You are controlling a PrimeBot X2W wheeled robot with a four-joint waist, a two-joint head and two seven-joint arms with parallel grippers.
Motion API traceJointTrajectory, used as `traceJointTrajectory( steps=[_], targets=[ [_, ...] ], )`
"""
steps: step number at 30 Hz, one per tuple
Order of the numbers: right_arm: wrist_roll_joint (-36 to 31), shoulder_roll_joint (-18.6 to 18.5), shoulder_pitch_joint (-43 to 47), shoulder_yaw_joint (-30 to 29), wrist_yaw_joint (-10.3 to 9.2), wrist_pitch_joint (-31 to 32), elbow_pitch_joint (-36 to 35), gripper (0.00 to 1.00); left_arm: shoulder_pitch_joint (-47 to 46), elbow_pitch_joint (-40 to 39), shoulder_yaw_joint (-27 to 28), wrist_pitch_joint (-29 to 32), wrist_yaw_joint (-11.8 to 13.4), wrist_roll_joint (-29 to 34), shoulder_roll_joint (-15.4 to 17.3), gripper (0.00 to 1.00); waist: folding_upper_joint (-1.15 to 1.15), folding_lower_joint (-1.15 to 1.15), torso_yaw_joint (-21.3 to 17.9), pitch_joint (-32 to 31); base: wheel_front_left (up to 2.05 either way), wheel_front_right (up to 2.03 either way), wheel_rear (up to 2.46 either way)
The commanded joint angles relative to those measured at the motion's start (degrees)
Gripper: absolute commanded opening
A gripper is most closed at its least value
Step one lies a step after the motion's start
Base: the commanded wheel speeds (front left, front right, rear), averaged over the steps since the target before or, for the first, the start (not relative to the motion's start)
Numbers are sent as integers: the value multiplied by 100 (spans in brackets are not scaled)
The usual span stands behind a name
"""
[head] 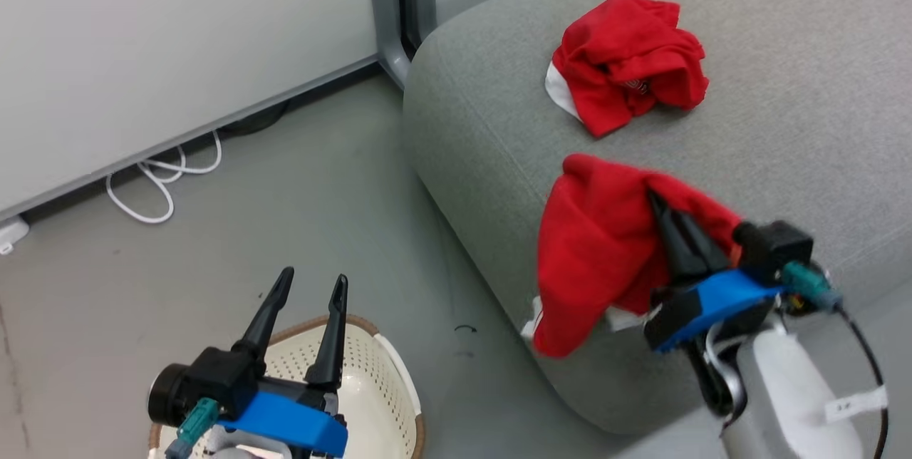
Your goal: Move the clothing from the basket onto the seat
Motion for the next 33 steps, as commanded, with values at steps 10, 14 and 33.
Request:
traceJointTrajectory(
  steps=[10,14,33],
  targets=[
    [32,-37,-1631,-831,3,339,139,0,-557,-232,-170,-14,-5,160,262,100,0,0,258,926,0,0,0],
    [92,-248,-2386,-1266,3,479,231,0,-802,-332,-239,-14,-5,193,393,100,0,0,363,1321,0,0,0],
    [-406,-1640,-4555,-3164,3,430,750,0,-1597,-1051,-298,-14,-5,404,748,100,0,0,1016,3064,0,0,0]
  ],
)
